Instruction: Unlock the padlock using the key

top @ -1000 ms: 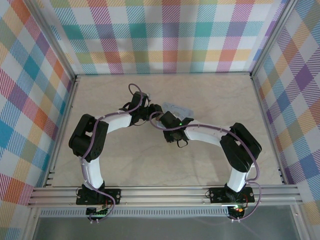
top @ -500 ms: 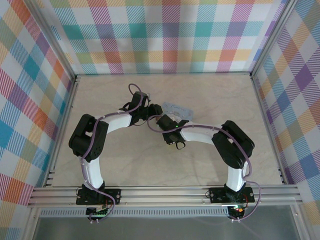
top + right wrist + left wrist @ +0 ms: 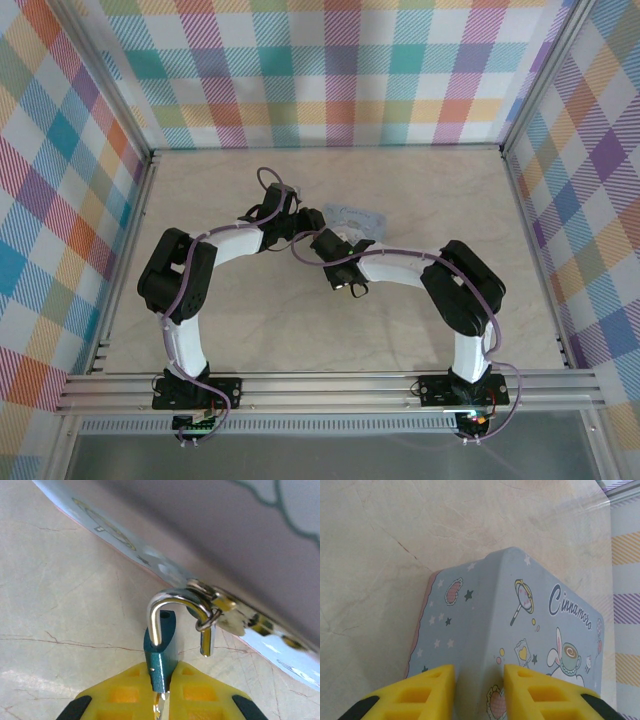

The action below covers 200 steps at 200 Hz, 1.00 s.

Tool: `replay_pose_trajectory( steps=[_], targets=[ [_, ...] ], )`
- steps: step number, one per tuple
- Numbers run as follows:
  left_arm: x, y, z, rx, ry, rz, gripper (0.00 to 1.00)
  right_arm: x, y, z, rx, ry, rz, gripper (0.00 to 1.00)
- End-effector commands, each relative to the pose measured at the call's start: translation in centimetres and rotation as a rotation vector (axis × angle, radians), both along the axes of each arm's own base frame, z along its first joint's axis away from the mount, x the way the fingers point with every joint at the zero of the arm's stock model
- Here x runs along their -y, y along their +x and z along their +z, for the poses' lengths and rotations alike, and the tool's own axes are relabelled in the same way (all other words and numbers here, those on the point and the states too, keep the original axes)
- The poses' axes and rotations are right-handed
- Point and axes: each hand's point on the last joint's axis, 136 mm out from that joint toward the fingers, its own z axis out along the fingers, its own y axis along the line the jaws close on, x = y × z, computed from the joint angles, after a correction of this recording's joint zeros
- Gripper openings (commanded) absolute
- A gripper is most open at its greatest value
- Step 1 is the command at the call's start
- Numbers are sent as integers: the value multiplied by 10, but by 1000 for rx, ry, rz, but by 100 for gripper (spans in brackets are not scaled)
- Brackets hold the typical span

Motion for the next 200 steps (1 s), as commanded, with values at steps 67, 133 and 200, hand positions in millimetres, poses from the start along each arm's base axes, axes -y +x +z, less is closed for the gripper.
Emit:
replay_pose_trajectory(
  steps=[67, 133, 200],
  targets=[
    [-10, -7, -3, -35, 33, -6, 31, 6, -21, 22, -28, -110, 320, 0],
    [-9, -11, -7, -47, 13, -9, 31, -5, -24, 38, -20, -53, 465, 0],
    [1, -16, -12, -75, -47, -14, 31, -40, -10, 47, 23, 6, 581, 0]
  ],
)
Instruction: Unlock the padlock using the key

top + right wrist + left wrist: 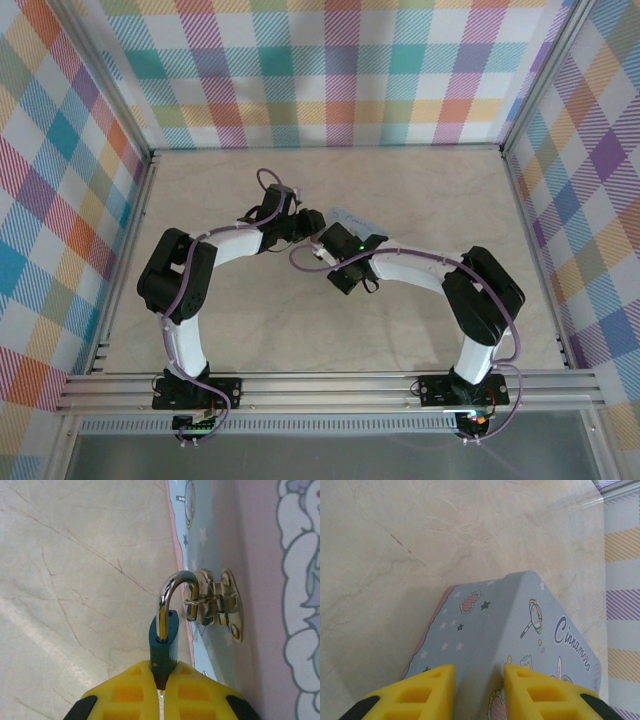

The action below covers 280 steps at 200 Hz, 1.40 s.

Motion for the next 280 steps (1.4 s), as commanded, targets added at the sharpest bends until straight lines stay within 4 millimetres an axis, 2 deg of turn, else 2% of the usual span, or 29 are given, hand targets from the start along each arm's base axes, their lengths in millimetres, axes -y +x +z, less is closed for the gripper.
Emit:
replay_pose_trajectory(
  steps=[1, 38, 68, 87, 106, 149, 189, 217, 240, 280],
  targets=[
    [-2, -13, -12, -66, -12, -1, 31, -36, 12, 21, 37, 105, 87, 0],
    [-2, -14, -13, -71, -13, 1, 31, -51, 14, 27, 22, 155, 112, 0],
    [-5, -15, -10, -63, -4, 8, 31, -48, 12, 28, 20, 162, 92, 0],
    [-9, -13, -8, -59, 9, 26, 31, -46, 4, 35, 8, 197, 94, 0],
    [-13, -13, -7, -56, 18, 35, 31, -36, -8, 40, -3, 205, 89, 0],
    [-16, -11, -8, -55, 27, 40, 31, -16, -29, 24, -95, 165, 56, 0],
    [-9, -15, -12, -73, 3, 23, 27, -21, -35, 9, -238, 155, 7, 0],
    [-4, -19, -16, -85, -1, 7, 26, -29, -34, -3, -295, 146, -15, 0],
    [-1, -24, -20, -98, -2, -4, 24, -35, -29, -3, -310, 172, -31, 0],
    [4, -29, -25, -116, -18, -14, 23, -46, -7, 20, -181, 248, -33, 0]
  ],
)
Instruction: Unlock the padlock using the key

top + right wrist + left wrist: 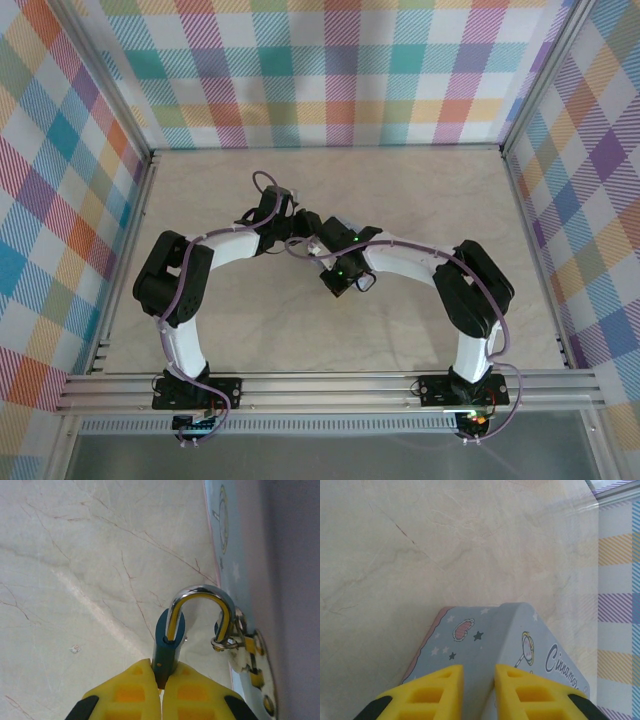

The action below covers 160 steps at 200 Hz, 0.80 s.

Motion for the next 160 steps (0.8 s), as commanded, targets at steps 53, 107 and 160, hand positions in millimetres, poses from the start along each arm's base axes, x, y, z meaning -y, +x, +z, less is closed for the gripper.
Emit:
replay_pose_trajectory(
  steps=[53, 107, 160],
  targets=[
    [11, -27, -32, -104, 8, -49, 19, -36, 30, 49, 289, 219, 121, 0],
    [10, -27, -34, -106, 16, -45, 19, -17, 19, 39, 279, 150, 153, 0],
    [9, -28, -35, -107, 17, -41, 19, -12, 14, 34, 242, 137, 125, 0]
  ],
)
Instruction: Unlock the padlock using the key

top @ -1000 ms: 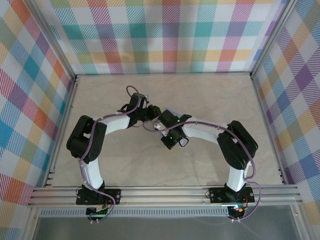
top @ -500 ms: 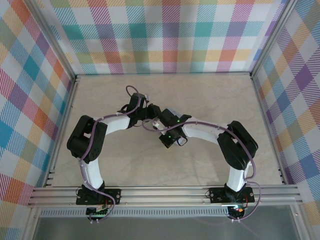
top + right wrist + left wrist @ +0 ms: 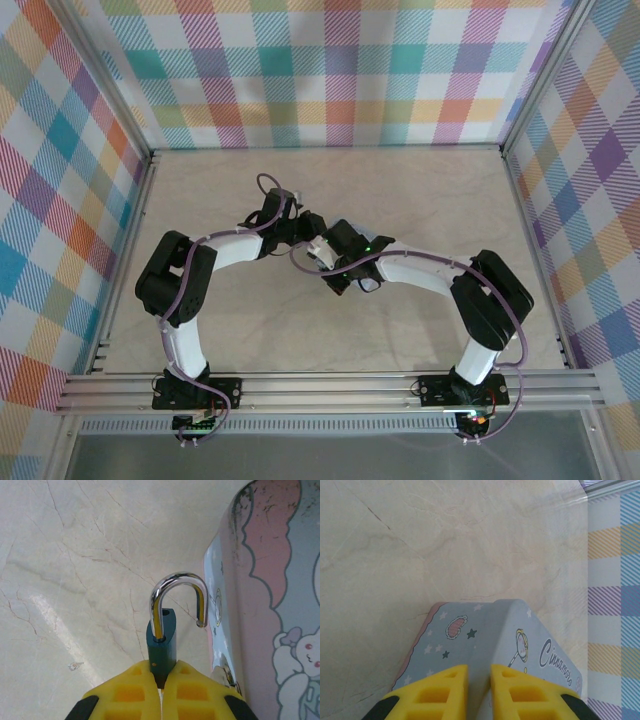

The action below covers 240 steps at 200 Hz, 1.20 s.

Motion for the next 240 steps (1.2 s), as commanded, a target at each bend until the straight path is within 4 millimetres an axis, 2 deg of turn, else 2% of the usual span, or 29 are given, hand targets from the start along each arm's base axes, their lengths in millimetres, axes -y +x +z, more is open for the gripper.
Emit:
replay_pose_trajectory(
  steps=[1, 42, 99, 134, 159, 190, 240],
  targets=[
    [-4, -22, -34, -108, 51, -18, 19, -5, 1, 13, 27, 32, 11, 0],
    [-17, -21, -24, -79, 67, 18, 23, -6, 1, 26, 46, 52, 12, 0],
    [-58, -12, -2, -32, 77, 125, 32, 3, -7, 53, 79, 109, -12, 0],
    [-78, -19, 10, -4, 105, 162, 38, 13, -8, 69, 106, 140, -60, 0],
    [-89, -26, 16, 12, 133, 175, 39, 24, -8, 78, 105, 181, -124, 0],
    [-101, -36, 25, 36, 164, 194, 45, 51, -3, 87, 100, 187, -241, 0],
    [-121, -53, 35, 74, 240, 214, 54, 129, 9, 94, 57, 201, -555, 0]
  ],
)
